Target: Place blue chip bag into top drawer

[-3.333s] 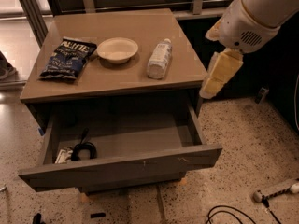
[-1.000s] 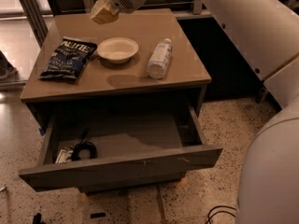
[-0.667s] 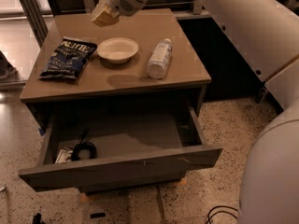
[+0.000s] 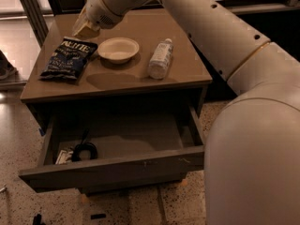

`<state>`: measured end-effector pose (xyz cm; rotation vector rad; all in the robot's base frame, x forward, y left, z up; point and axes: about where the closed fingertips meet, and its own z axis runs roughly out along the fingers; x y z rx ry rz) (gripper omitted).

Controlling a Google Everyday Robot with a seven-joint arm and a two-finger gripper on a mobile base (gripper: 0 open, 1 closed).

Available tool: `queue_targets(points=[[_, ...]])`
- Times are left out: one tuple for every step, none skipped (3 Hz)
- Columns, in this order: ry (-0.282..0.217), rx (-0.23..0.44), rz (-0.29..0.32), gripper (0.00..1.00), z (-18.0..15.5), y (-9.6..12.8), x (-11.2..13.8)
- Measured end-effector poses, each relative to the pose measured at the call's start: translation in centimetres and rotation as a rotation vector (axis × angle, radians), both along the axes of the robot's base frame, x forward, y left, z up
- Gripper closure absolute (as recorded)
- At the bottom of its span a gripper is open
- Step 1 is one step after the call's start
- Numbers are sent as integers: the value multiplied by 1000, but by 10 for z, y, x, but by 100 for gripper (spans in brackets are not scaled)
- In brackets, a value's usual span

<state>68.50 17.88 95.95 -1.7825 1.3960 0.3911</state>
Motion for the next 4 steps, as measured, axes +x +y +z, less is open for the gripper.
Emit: queue_targets(points=[[15, -25, 63, 58, -16, 26, 5], [33, -62, 102, 40, -33, 41, 11], [43, -83, 111, 36, -41, 44, 13], [38, -107, 107, 29, -48, 45, 15]])
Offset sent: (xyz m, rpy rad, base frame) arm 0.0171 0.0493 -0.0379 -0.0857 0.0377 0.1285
